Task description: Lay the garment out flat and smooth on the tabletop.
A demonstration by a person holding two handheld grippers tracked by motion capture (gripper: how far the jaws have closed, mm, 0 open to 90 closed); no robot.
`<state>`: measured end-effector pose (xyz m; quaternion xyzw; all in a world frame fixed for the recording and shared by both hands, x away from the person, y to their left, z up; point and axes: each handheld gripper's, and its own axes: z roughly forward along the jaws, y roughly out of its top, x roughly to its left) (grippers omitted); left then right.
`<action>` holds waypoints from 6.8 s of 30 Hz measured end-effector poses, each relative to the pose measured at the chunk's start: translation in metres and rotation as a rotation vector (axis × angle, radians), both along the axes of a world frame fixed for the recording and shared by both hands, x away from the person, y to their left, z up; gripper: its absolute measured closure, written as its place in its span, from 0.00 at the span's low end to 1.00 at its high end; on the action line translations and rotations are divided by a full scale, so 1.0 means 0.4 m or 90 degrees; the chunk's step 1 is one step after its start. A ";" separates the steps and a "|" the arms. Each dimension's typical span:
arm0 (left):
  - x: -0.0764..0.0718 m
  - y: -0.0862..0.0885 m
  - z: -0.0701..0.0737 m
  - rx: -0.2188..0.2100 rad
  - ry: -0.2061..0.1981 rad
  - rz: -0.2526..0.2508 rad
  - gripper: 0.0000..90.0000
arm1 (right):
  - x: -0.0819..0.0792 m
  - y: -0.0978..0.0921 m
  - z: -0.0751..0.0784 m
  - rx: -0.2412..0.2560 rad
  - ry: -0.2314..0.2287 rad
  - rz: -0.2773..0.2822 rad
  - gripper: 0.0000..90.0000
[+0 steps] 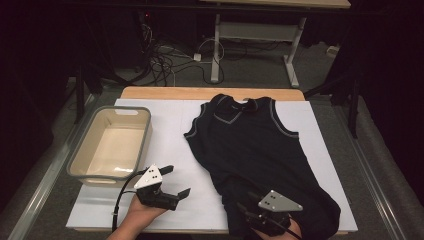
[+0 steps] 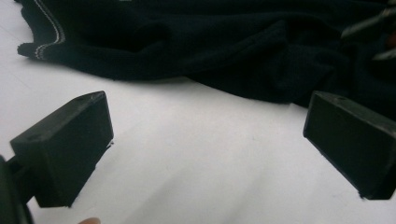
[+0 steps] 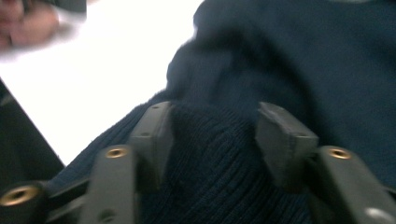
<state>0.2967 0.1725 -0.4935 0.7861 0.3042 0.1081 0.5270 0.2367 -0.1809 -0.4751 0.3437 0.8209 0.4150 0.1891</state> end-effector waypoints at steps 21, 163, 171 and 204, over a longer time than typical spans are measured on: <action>-0.006 0.010 0.007 -0.027 0.007 0.002 0.15 | -0.148 0.188 0.053 0.049 -0.060 0.221 0.72; -0.280 0.050 -0.013 0.109 0.110 0.024 0.93 | -0.080 -0.467 -0.010 0.018 -0.002 -0.273 0.50; -0.312 0.048 -0.019 0.102 0.118 -0.017 0.93 | -0.105 -0.453 -0.027 0.004 0.006 -0.230 0.95; 0.013 0.014 -0.005 0.144 0.155 0.147 0.54 | -0.187 -0.516 -0.013 0.022 -0.014 -0.262 0.63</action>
